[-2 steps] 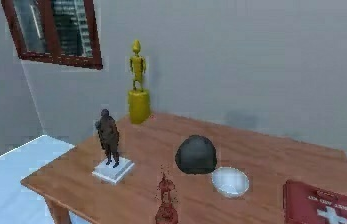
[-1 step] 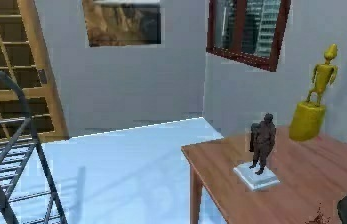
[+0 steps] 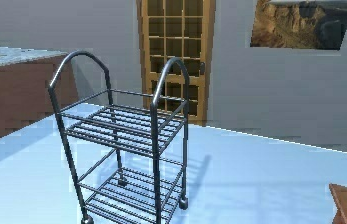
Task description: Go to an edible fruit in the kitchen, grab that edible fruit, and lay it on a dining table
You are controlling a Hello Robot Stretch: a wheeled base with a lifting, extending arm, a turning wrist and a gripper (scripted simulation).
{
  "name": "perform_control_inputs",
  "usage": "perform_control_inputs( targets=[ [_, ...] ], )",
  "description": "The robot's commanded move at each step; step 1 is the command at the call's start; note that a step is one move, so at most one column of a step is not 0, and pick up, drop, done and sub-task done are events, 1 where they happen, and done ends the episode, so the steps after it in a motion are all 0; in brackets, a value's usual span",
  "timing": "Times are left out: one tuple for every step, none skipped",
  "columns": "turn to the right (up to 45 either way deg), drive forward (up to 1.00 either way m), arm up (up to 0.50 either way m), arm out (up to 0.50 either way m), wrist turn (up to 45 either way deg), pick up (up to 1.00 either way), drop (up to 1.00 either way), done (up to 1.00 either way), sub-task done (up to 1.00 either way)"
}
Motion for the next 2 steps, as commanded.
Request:
perform_control_inputs(
  targets=[
    [-3.0, 0.0, 0.0, 0.0, 0.0, 0.0, 0.0, 0.0, 0.0],
    [0.0, 0.0, 0.0, 0.48, 0.0, 0.0, 0.0, 0.0, 0.0]
  ],
)
